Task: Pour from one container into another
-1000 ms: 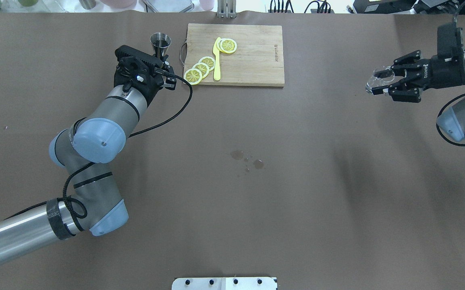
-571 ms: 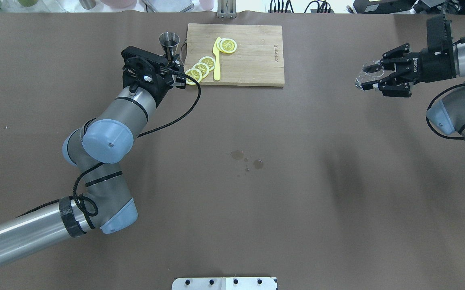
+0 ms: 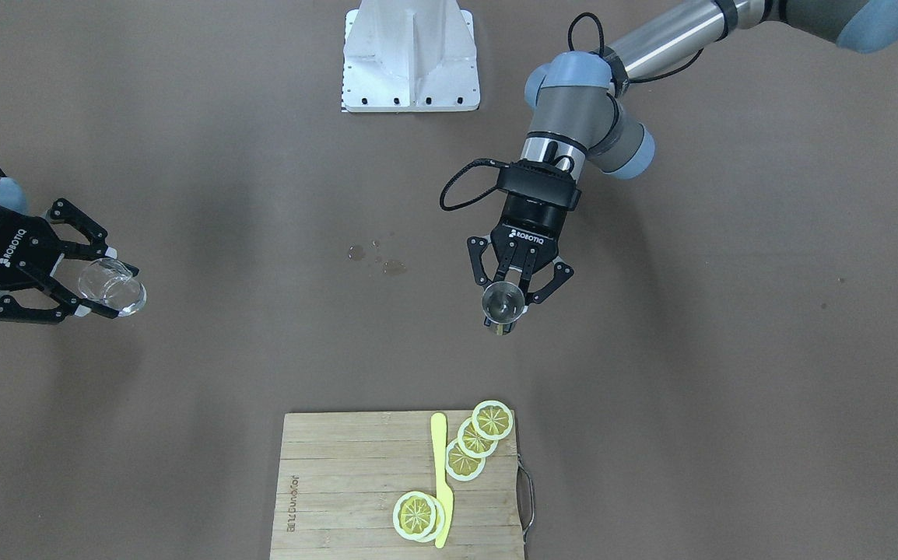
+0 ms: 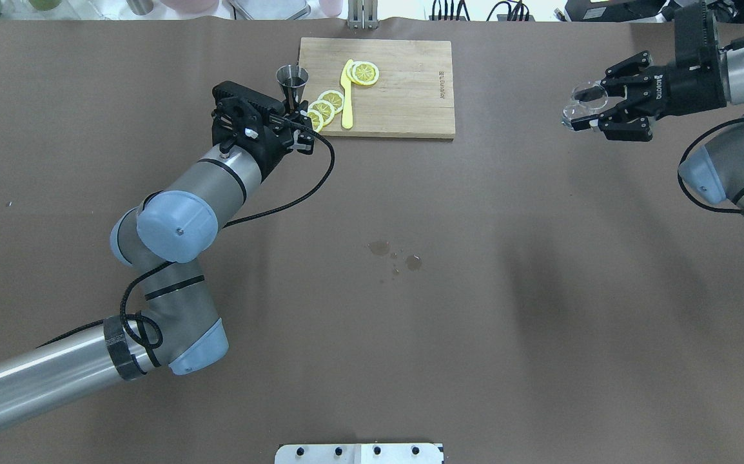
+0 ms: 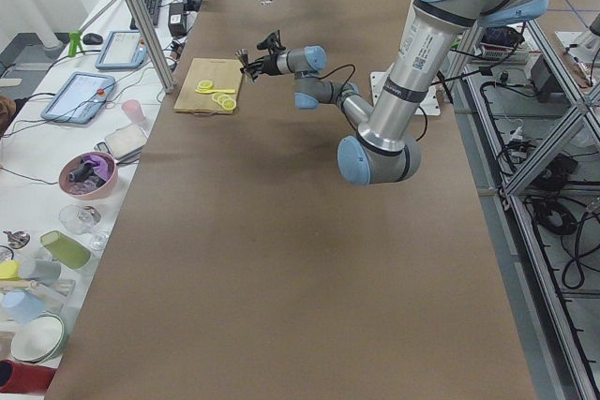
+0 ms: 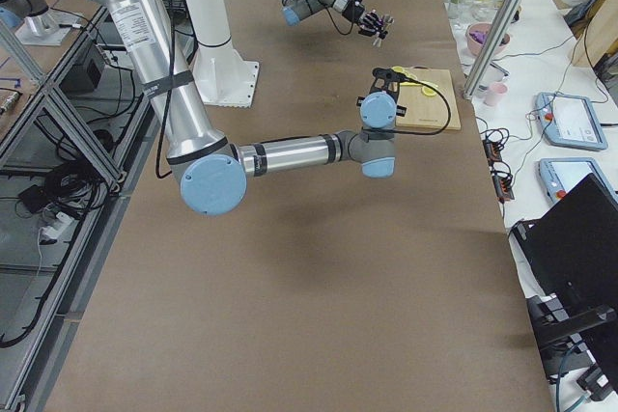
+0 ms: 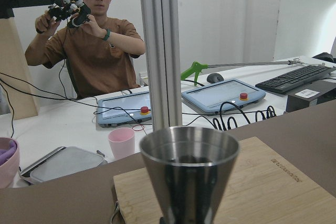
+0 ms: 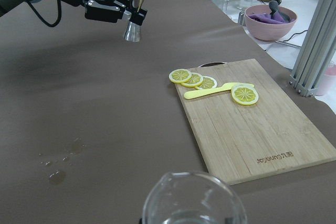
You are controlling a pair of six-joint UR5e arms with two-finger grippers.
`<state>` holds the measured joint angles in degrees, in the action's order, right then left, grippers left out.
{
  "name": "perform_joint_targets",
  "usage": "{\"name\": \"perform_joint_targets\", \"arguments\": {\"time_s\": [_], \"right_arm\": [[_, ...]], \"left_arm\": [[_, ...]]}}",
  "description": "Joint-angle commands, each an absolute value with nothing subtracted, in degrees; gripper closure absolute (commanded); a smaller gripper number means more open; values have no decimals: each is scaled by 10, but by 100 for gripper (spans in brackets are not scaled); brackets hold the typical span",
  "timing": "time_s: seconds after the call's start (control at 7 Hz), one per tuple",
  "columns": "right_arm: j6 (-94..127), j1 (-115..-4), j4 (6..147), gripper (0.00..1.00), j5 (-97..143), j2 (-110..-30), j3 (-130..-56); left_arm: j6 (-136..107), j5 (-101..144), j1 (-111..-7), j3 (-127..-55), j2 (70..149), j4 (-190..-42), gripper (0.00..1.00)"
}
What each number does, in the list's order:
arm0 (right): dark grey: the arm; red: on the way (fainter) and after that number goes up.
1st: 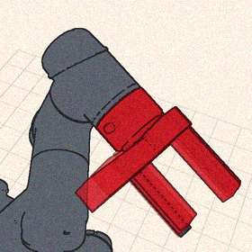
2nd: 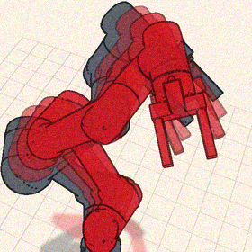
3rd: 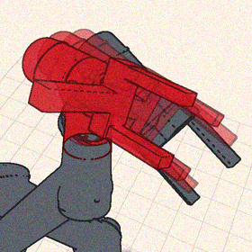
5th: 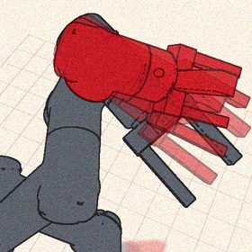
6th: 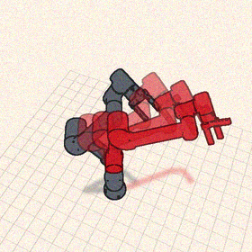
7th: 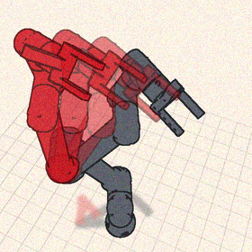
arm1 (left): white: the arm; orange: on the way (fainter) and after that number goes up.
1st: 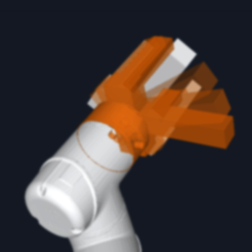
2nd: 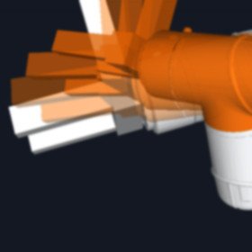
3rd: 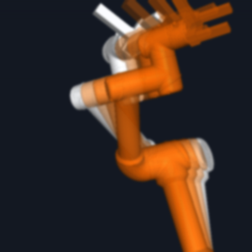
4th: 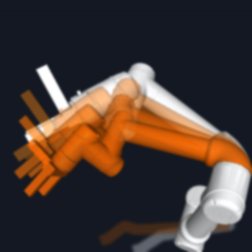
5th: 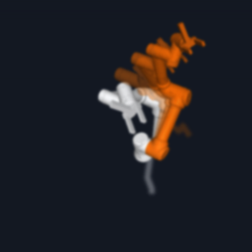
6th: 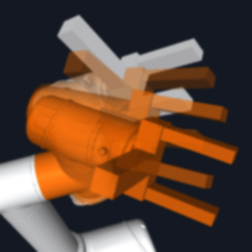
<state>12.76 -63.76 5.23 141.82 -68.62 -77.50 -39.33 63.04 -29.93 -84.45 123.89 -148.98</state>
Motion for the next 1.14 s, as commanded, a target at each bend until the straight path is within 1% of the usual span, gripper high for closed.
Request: {"name": "perform_joint_targets", "arguments": {"time_s": [0.0,0.14,0.43,0.57,0.71,1.0], "right_arm": [[68,-615,158,100,1383,-690,-845],[53,-611,201,100,1376,-687,-872],[-9,-605,262,100,1341,-702,-911],[-13,-605,274,100,1324,-715,-932],[-25,-600,277,100,1312,-733,-952],[-63,-602,302,100,1317,-766,-994]], "left_arm": [[-361,709,-296,-811,1265,-1521,100],[-292,744,-297,-814,1269,-1530,100],[-277,794,-297,-813,1272,-1558,100],[-262,812,-296,-805,1274,-1578,100],[-172,816,-294,-788,1281,-1624,100],[-151,851,-293,-789,1283,-1637,100]]}}
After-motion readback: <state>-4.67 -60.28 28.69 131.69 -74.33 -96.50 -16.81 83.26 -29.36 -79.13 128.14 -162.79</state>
